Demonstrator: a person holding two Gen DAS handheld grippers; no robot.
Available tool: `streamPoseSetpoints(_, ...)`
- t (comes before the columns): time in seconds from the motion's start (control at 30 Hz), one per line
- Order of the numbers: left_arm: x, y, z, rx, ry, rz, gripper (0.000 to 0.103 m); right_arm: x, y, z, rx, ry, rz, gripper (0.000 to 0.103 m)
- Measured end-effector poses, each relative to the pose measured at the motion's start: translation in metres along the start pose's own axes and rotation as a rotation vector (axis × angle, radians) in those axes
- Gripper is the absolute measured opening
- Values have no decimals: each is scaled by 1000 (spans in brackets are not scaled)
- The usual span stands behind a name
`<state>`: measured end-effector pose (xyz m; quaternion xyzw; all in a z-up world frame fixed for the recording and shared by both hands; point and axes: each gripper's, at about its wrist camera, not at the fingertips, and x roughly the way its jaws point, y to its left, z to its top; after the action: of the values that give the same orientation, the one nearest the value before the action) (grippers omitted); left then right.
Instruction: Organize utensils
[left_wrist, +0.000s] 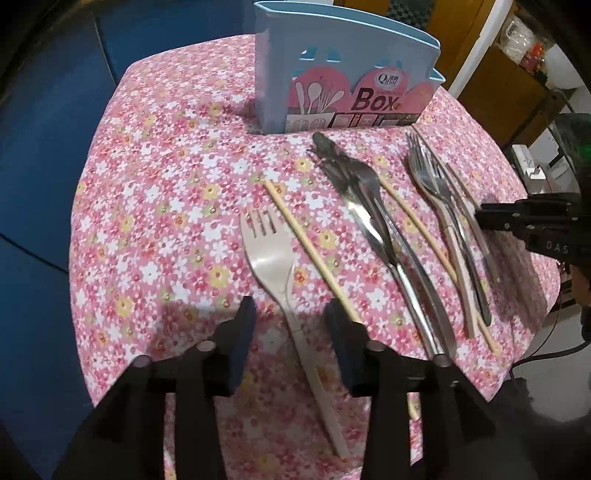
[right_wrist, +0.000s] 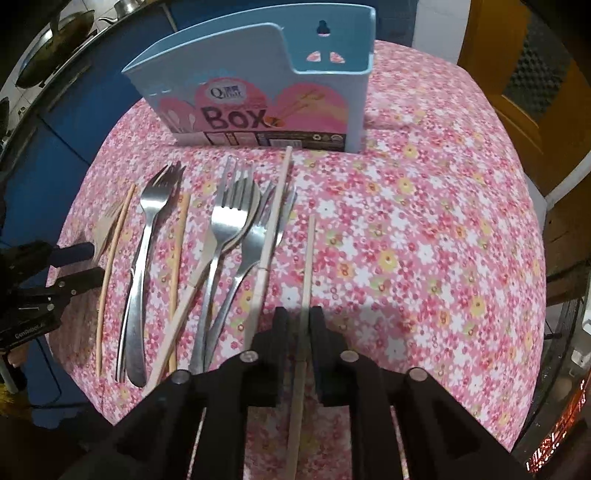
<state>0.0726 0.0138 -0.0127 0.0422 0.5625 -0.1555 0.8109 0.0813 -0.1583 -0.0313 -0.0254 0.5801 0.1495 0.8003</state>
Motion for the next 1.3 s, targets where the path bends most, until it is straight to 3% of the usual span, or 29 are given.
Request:
streamPoseSetpoints(0.03, 1, 0, 1, 0, 0, -1, 28, 1, 0, 1, 1, 2, 5, 18)
streamPoseSetpoints(0.2, 7, -1, 12, -12, 17, 7, 16, 4, 1, 7, -9, 1, 16, 19)
streamPoseSetpoints(0.47, 8, -1, 18, -27, 40, 33, 14, 2, -1, 5, -27, 8, 34, 20)
streamPoseSetpoints(0.63, 9, 2, 21, -55, 36, 12, 14, 3, -1, 10, -32, 8, 47, 14)
streamPoseSetpoints(0.83, 5, 4, 11, -53, -19, -1, 12, 5, -7, 10, -18, -20, 65, 8)
streamPoseSetpoints(1.03, -8, 19, -5, -99, -102, -76, 11, 1, -11, 7, 19, -70, 91, 7)
streamPoseSetpoints(1.3, -50, 26, -32, -74, -287, -119, 11, -28, -13, -13, 74, -248, 135, 6)
